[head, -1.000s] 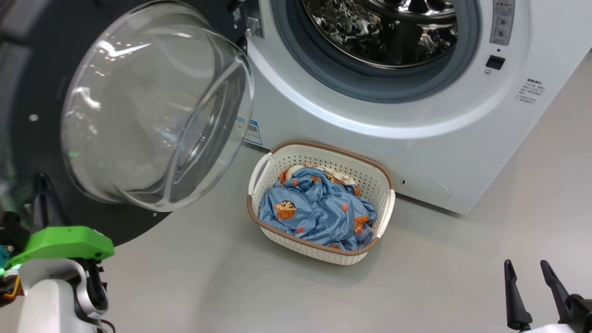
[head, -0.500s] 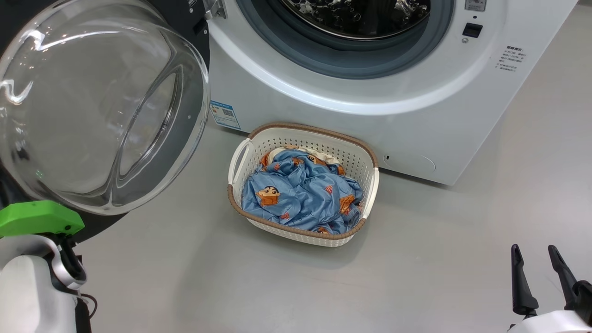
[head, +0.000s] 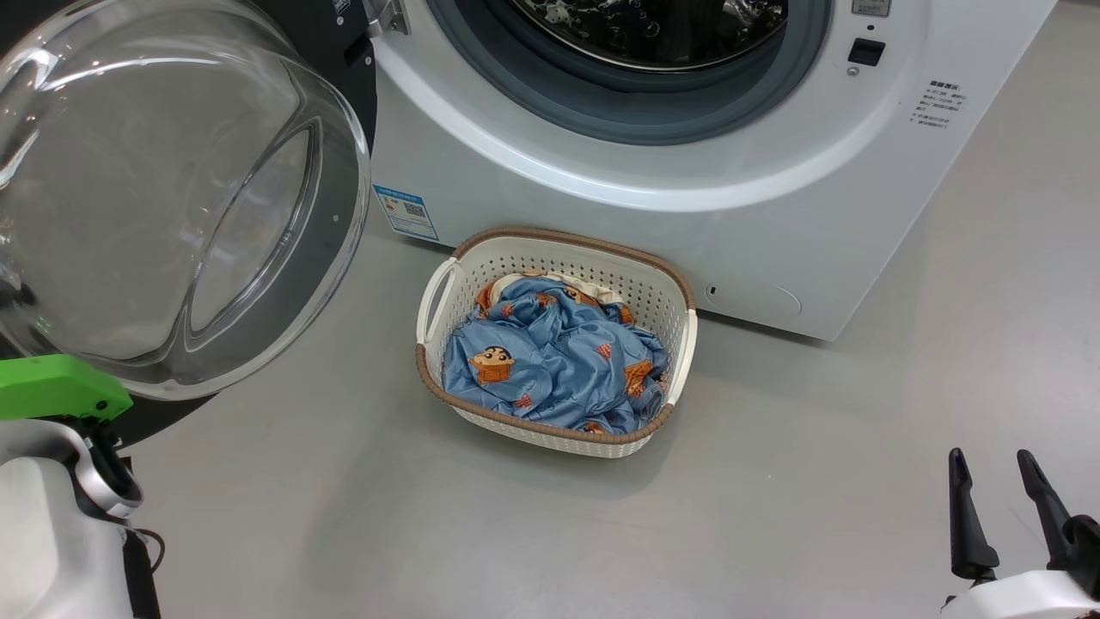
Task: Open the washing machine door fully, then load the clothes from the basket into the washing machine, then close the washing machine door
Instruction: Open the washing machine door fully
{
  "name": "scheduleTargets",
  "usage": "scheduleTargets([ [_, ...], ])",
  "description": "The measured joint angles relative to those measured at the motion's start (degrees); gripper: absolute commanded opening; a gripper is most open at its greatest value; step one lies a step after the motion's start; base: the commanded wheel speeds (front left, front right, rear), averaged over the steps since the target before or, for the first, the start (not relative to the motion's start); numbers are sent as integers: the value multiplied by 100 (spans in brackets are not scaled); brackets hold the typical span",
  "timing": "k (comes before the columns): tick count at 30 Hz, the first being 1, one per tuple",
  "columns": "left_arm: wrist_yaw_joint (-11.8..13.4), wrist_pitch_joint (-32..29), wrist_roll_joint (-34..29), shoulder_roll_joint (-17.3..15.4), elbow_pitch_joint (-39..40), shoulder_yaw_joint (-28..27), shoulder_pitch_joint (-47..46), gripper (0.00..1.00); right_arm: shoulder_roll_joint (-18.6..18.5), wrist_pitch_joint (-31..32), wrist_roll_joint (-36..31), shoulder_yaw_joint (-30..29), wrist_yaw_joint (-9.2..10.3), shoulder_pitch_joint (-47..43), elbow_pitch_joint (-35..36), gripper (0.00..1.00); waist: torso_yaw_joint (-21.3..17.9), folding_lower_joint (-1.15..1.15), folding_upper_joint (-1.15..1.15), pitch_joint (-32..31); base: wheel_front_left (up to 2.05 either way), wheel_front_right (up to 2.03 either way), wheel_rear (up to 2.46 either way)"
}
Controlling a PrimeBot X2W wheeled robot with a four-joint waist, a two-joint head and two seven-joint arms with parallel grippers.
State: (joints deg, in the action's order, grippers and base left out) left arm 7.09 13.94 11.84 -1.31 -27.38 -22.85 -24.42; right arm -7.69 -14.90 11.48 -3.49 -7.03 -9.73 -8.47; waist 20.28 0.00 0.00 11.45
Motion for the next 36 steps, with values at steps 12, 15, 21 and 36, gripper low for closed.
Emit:
scheduleTargets([
  [12,0,51,-31,12,-33,60,-148,0,45,0,12,-103,0,13,-79,100,95,0,0,-238,0,0,0],
  [15,0,51,-31,15,105,97,-142,0,54,0,13,-101,0,11,-87,100,141,0,0,-324,0,0,0],
  [21,-104,52,-21,16,639,177,-51,29,86,0,13,19,0,10,-108,100,186,0,0,-484,0,0,0],
  [36,-810,59,166,18,2251,801,594,100,116,0,8,160,0,7,-81,100,-278,0,0,-649,0,0,0],
])
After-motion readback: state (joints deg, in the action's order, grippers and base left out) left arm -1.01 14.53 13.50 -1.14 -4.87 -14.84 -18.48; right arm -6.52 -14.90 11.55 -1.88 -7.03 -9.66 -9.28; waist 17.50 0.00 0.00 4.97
